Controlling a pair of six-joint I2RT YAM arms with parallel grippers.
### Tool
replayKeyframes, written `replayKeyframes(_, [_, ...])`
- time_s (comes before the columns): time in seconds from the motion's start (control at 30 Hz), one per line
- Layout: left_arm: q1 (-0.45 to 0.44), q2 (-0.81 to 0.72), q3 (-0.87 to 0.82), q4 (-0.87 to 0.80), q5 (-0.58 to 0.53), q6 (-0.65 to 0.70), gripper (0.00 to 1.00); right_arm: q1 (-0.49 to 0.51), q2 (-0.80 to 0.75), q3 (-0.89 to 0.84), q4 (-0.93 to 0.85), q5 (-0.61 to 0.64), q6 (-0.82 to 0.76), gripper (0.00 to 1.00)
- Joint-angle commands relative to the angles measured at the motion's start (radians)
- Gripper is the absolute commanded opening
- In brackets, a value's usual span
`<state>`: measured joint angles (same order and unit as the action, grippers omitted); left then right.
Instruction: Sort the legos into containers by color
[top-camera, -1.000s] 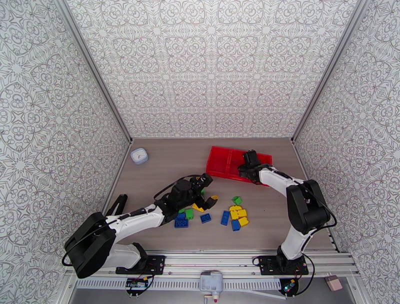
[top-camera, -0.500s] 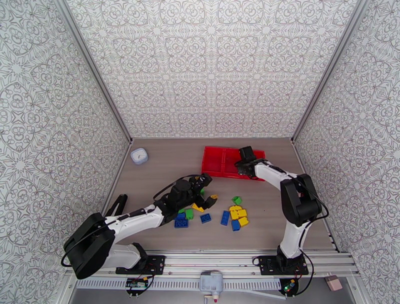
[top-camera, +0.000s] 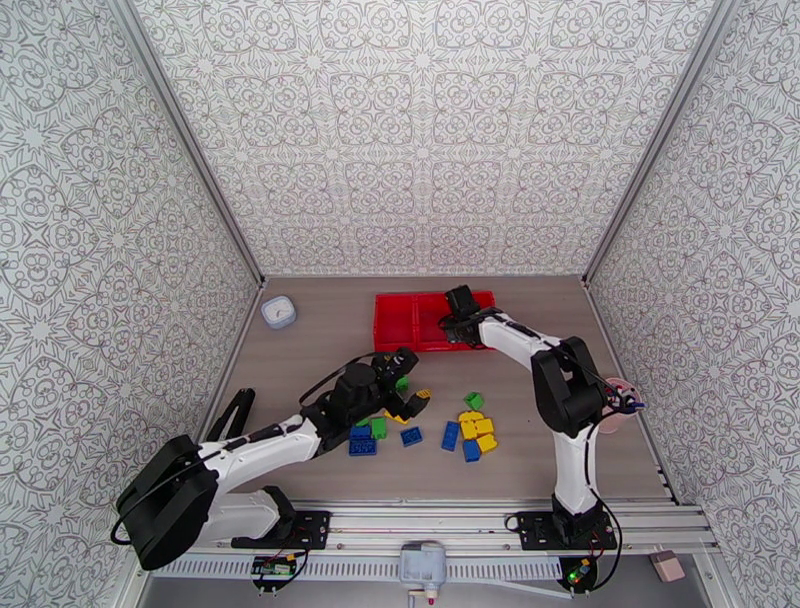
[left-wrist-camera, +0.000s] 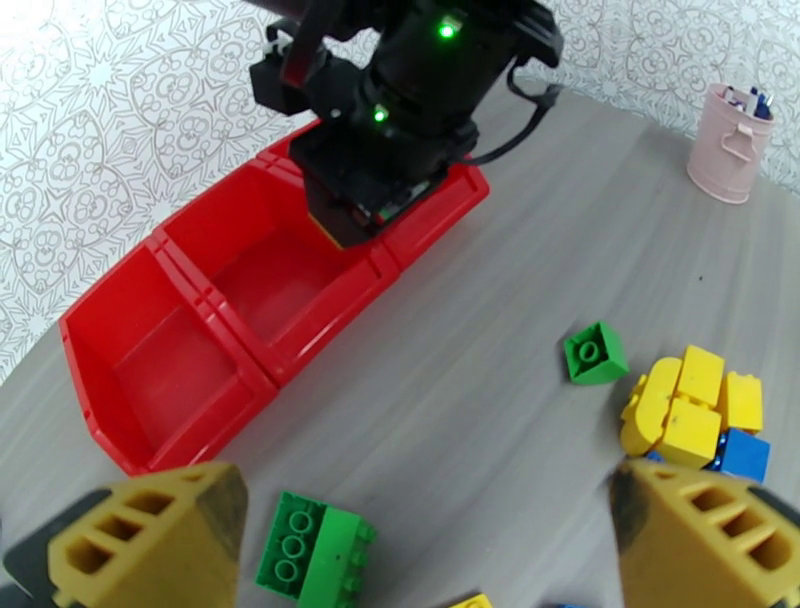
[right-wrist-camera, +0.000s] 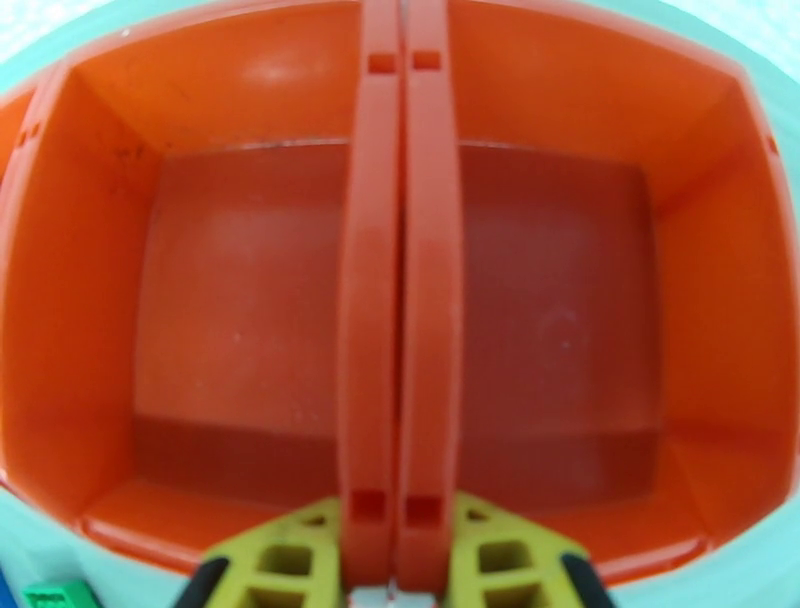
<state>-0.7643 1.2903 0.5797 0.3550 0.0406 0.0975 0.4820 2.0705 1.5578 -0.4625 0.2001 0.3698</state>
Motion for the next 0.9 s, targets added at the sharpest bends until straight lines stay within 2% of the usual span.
replayKeyframes(0.0, [-0.004,-0.017,-0.014,-0.005,-0.016,-0.006,1.00,0.004,-0.009,0.020,0.006,-0.031,0.007,0.35])
replayKeyframes(0.03, [-0.004,-0.018,-0.013,-0.006,-0.005,-0.004,1.00,0.003,-0.024,0.002,0.016,-0.040,-0.001,0.40])
replayKeyframes(0.1, [0.004,-0.028,-0.013,-0.013,0.088,0.027,1.00,0.003,-0.075,-0.054,0.048,-0.064,-0.034,0.55])
replayKeyframes(0.17, [0.006,-0.038,-0.011,-0.027,0.159,0.040,1.00,0.003,-0.134,-0.116,0.058,-0.089,-0.089,0.64])
replayKeyframes(0.3, [0.013,-0.065,-0.014,-0.064,0.272,0.066,1.00,0.003,-0.259,-0.233,-0.010,-0.155,-0.234,0.73])
replayKeyframes(0.43, [0.019,-0.093,-0.020,-0.103,0.365,0.099,1.00,0.003,-0.358,-0.299,-0.174,-0.228,-0.385,0.78])
replayKeyframes(0.57, [0.020,-0.097,-0.017,-0.143,0.397,0.108,1.00,0.011,-0.404,-0.308,-0.380,-0.296,-0.546,0.84])
replayKeyframes(0.7, [0.023,-0.097,-0.022,-0.145,0.403,0.111,1.00,0.013,-0.397,-0.282,-0.506,-0.219,-0.576,0.84])
replayKeyframes(0.87, [0.024,-0.082,-0.016,-0.137,0.410,0.111,1.00,0.023,-0.345,-0.246,-0.564,-0.222,-0.581,0.82])
